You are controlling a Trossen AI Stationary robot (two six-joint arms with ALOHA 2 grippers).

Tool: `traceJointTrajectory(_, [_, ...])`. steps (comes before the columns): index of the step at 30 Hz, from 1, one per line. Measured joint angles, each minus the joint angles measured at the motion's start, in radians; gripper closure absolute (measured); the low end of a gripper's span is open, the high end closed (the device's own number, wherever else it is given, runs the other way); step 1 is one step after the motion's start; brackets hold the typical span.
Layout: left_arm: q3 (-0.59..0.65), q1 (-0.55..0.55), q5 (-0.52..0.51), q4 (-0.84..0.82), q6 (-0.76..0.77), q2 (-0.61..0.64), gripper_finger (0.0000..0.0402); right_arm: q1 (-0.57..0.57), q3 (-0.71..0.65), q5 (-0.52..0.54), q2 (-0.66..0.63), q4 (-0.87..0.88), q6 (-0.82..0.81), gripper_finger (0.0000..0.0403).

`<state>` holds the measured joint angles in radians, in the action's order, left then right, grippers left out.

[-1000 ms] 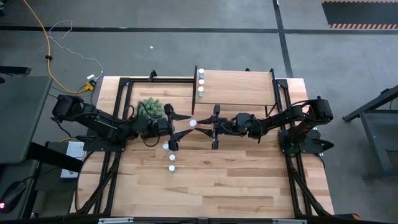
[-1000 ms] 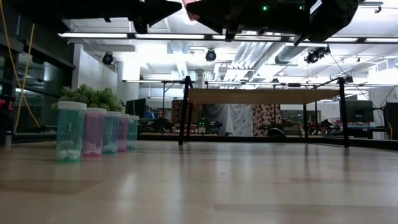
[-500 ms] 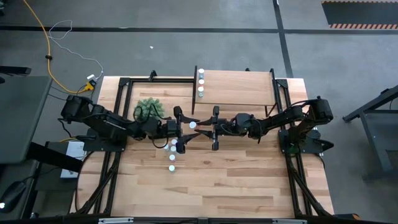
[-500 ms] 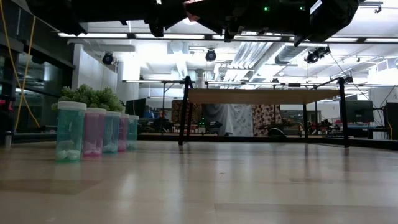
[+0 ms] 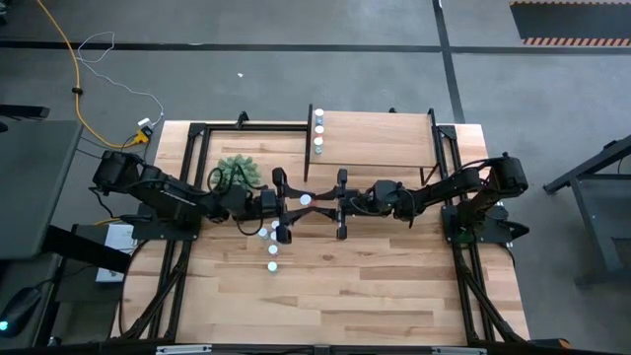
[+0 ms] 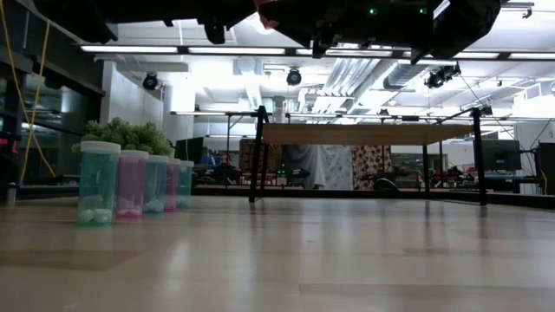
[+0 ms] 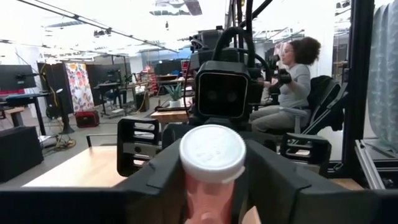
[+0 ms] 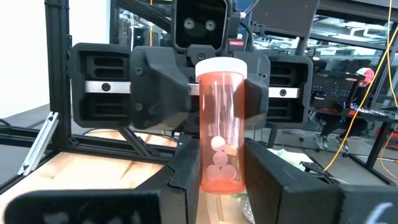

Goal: Pick and place medicine bottles onto shelf by color
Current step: Put the transparent orange medicine bottle on the shelf

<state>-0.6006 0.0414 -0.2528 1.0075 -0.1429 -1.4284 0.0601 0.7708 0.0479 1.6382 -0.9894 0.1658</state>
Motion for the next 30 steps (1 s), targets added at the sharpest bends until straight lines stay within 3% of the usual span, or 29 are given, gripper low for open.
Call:
traceJointTrajectory(9, [0.0, 0.0, -0.001, -0.008, -0.001, 0.0, 0.0324, 0.0, -0.001, -0.003, 0.0, -0.001, 0.0, 0.0315])
traceJointTrajectory(30, [0.0, 0.0, -0.02, -0.017, -0.025, 0.001, 0.0292, 0.0, -0.001, 0.004, 0.0, -0.006, 0.0, 0.0315])
